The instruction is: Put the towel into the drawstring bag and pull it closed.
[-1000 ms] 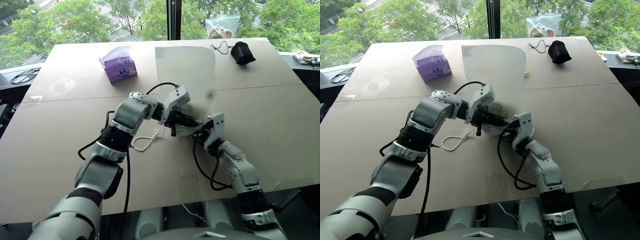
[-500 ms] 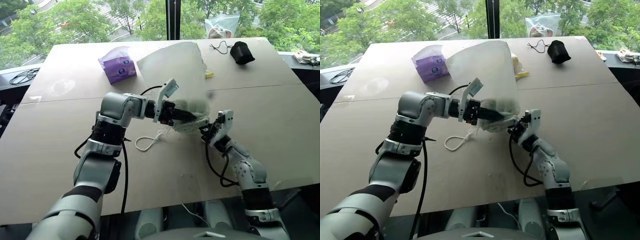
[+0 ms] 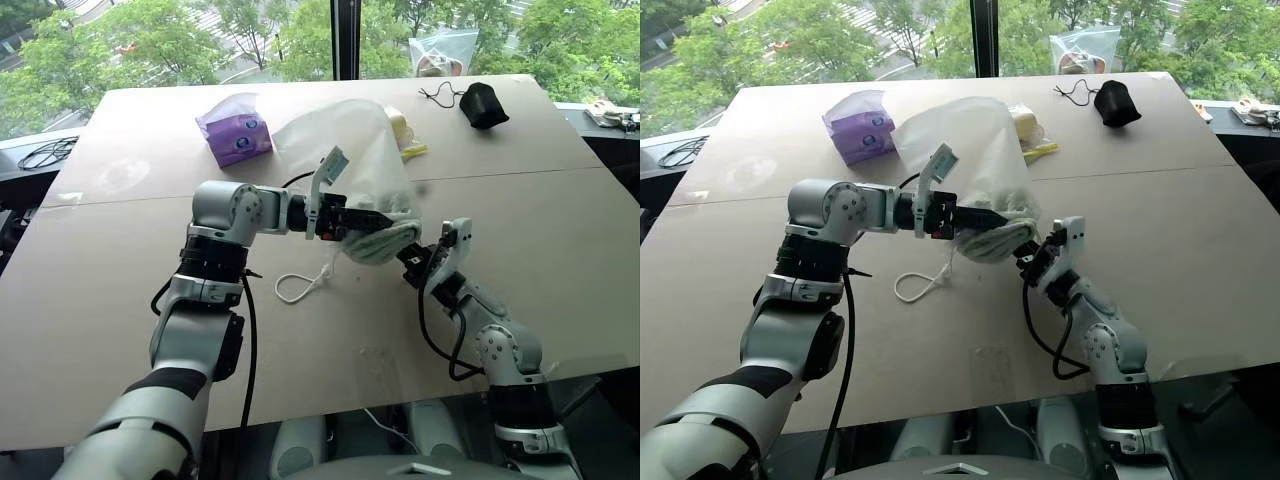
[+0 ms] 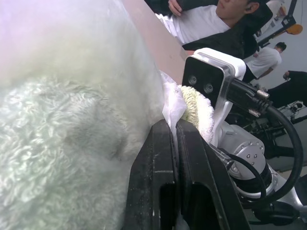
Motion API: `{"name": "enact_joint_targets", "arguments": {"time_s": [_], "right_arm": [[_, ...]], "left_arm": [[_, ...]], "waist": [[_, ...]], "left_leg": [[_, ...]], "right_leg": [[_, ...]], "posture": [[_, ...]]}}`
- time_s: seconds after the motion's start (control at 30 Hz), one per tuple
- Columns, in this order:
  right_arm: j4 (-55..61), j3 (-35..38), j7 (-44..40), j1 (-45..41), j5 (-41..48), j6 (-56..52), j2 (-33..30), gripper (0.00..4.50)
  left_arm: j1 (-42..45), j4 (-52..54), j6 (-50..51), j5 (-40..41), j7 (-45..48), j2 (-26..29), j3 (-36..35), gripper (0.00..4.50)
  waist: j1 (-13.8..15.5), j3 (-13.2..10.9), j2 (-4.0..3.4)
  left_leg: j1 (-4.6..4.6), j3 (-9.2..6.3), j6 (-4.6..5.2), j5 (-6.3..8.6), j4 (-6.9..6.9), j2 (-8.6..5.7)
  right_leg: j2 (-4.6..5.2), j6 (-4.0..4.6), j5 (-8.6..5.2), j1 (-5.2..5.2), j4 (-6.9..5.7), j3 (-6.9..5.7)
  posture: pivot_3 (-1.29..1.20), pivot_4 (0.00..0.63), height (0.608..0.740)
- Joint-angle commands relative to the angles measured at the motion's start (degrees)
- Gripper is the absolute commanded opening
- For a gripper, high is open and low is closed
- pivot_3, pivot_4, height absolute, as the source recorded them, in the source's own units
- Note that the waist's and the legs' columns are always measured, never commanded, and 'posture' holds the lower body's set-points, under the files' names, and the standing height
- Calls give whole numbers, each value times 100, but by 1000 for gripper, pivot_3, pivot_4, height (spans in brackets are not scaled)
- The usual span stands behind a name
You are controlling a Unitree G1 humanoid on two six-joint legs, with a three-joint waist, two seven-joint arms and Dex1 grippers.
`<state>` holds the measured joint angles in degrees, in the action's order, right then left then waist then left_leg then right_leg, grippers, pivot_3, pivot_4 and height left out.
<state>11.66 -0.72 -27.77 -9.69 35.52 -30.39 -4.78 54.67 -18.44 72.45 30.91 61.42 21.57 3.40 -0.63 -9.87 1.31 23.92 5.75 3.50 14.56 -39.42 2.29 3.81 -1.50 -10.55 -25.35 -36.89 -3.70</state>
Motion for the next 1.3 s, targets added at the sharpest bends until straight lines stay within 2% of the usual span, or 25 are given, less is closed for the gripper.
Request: {"name": "enact_joint_targets", "arguments": {"time_s": [0.03, 0.17, 0.27, 0.3, 0.33, 0.37, 0.4, 0.43, 0.5, 0.6, 0.63, 0.77, 0.83, 0.87, 1.1, 1.27, 1.3], "right_arm": [[1393, -54, -276, 386, 627, -884, -773, 45], [1812, -893, -185, 493, -429, -1461, -2229, 45], [1764, -1052, -127, 426, -785, -1424, -2595, 45], [1781, -961, -151, 406, -746, -1372, -2579, 416], [1809, -878, -168, 399, -691, -1373, -2555, 840], [1863, -831, -182, 412, -674, -1388, -2568, 986], [1915, -775, -158, 441, -665, -1406, -2566, 1620], [1966, -714, -127, 488, -647, -1419, -2552, 1917], [2091, -602, -142, 614, -559, -1409, -2542, 2829], [2321, -439, -189, 779, -375, -1354, -2482, 2829], [2411, -380, -168, 801, -309, -1343, -2439, 2916], [2657, -302, -61, 828, -256, -1321, -2335, 2959], [2717, -347, 25, 796, -320, -1343, -2309, 2959], [2715, -379, 58, 774, -356, -1350, -2298, 2959], [2671, -508, 94, 716, -473, -1309, -2251, 2959], [2651, -542, 21, 559, -507, -1023, -2054, 2959], [2486, -659, 50, 393, -640, -881, -1929, 2706]], "left_arm": [[-313, 788, 305, 232, -275, 48, 43, 0], [-919, 1456, 213, 211, -510, 235, 227, 0], [-1110, 1496, -277, 79, -401, 417, 476, 0], [-1134, 1446, -452, 20, -374, 464, 549, 592], [-1143, 1416, -594, -26, -359, 497, 598, 733], [-1144, 1405, -754, -74, -352, 530, 635, 1073], [-1126, 1385, -896, -121, -369, 547, 648, 1761], [-1103, 1384, -992, -117, -333, 570, 646, 2038], [-1047, 1384, -1009, -27, -221, 616, 616, 2945], [-1017, 1385, -1028, -1, -116, 667, 640, 2945], [-1016, 1377, -1069, -38, -124, 674, 659, 2722], [-1067, 1423, -1516, -313, 17, 784, 936, 1305], [-1091, 1477, -1777, -431, 103, 823, 1098, 228], [-1098, 1502, -1886, -472, 159, 843, 1170, 101], [-1061, 1564, -2190, -680, 172, 868, 1365, 101], [-994, 1588, -2047, -499, 148, 699, 1170, 101], [-974, 1610, -2004, -472, 148, 683, 1151, 33]], "waist": [[7, -1, -2], [-30, 0, 1], [-8, 0, 0], [1, 0, 1], [10, 0, 1], [20, 0, 1], [24, 0, 1], [30, 0, 1], [44, 0, 1], [55, 0, 1], [56, 0, 1], [58, 0, 1], [61, 0, 1], [63, 0, 1], [70, 0, 1], [76, 0, 1], [74, 0, 1]], "left_leg": [[3, 0, 0, 0, 1, -1], [-4, 15, -7, -4, 3, -9], [-8, 2, 12, 7, 5, -6], [-10, -4, 11, 7, 5, -5], [-11, -7, 11, 6, 5, -5], [-11, -11, 10, 6, 4, -5], [-11, -10, 11, 6, 3, -5], [-10, -8, 11, 6, 2, -6], [-7, -5, 12, 6, 1, -9], [-2, -3, 12, 7, 1, -12], [-1, -3, 12, 7, 1, -12], [-2, -4, 13, 7, 1, -12], [-2, -6, 13, 8, 1, -11], [-2, -6, 13, 7, 1, -11], [-2, -5, 13, 8, 1, -11], [-2, -6, 14, 8, 1, -11], [-2, -6, 13, 8, 1, -11]], "right_leg": [[5, 0, 0, 0, 3, -1], [16, -4, -3, -1, 6, 16], [12, 1, -27, -2, -2, 4], [8, 2, -27, -1, -4, -2], [7, 2, -27, 0, -6, -4], [7, 2, -27, 1, -7, -6], [8, 3, -27, 1, -7, -5], [9, 3, -27, 1, -7, -4], [14, 3, -26, 1, -4, -1], [16, -2, -23, 1, 0, 0], [15, -5, -22, 0, 2, 0], [14, -20, -16, 0, 2, -2], [13, -3, -27, 1, 2, -4], [13, -1, -28, 0, 2, -4], [13, -1, -28, 1, 2, -3], [12, -2, -28, 1, 2, -4], [12, -2, -28, 1, 2, -4]], "posture": [[0, 150, 740], [0, 150, 740], [0, 150, 740], [0, 150, 740], [0, 150, 740], [0, 150, 740], [0, 150, 740], [0, 150, 740], [0, 150, 740], [0, 150, 740], [0, 150, 740], [0, 150, 740], [0, 150, 740], [0, 150, 740], [0, 150, 740], [0, 150, 740], [0, 150, 740]]}}
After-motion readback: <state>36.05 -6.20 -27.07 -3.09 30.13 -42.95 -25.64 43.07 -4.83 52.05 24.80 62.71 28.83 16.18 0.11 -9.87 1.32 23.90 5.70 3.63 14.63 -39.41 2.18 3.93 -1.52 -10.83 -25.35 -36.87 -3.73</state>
